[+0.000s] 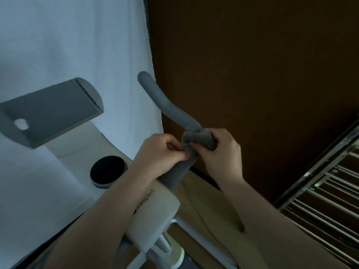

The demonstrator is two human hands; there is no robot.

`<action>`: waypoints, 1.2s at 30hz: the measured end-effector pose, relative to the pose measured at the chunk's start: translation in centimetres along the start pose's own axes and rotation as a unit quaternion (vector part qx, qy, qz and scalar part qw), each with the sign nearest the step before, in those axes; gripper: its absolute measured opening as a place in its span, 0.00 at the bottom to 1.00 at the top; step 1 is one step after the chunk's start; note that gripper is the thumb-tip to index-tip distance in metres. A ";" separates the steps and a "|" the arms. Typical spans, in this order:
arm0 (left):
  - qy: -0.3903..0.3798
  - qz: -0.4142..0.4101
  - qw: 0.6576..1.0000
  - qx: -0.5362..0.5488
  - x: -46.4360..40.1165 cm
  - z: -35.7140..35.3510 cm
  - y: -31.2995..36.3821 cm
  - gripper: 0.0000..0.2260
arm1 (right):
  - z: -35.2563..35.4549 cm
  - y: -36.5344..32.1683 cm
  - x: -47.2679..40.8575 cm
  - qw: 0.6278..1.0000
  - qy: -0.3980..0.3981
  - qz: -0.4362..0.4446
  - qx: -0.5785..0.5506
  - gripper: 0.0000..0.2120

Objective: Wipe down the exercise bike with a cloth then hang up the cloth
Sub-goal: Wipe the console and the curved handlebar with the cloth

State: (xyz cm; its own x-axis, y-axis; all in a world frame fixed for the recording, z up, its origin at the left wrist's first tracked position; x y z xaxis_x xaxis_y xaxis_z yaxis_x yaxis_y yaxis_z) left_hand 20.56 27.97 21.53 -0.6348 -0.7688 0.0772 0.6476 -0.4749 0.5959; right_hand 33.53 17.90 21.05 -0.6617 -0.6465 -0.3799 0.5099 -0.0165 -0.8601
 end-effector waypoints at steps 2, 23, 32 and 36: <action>-0.004 0.005 1.000 -0.001 0.0 0.0 0.1 0.05 | 0.0 -0.2 -1.9 0.999 -0.028 -0.008 0.014 0.17; 0.003 -0.019 1.000 -0.013 0.4 0.1 0.3 0.07 | -0.9 0.7 -0.6 0.993 0.069 -0.065 -0.064 0.18; 0.007 -0.016 1.000 -0.005 0.4 0.1 0.4 0.05 | -1.3 2.9 3.5 0.967 0.142 -0.106 -0.183 0.18; 0.010 -0.025 0.999 -0.022 0.6 -0.1 0.5 0.05 | -1.3 2.3 -2.1 0.984 0.107 -0.081 -0.118 0.17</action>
State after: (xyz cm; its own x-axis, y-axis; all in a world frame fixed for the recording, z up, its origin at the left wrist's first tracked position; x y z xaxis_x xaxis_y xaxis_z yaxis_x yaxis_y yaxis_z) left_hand 20.55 27.26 21.84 -0.6590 -0.7515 0.0312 0.6332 -0.5320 0.5621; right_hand 35.37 20.25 19.41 -0.8377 -0.4738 -0.2717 0.2623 0.0874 -0.9610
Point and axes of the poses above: each hand's wrist, its own x-axis away from the middle knuckle, its own z-axis out of the back of the hand, y = z × x, the point moved 6 cm from there along -x, towards the middle knuckle, and after that the axes turned 14 degrees about -x, right-handed, at the moved point
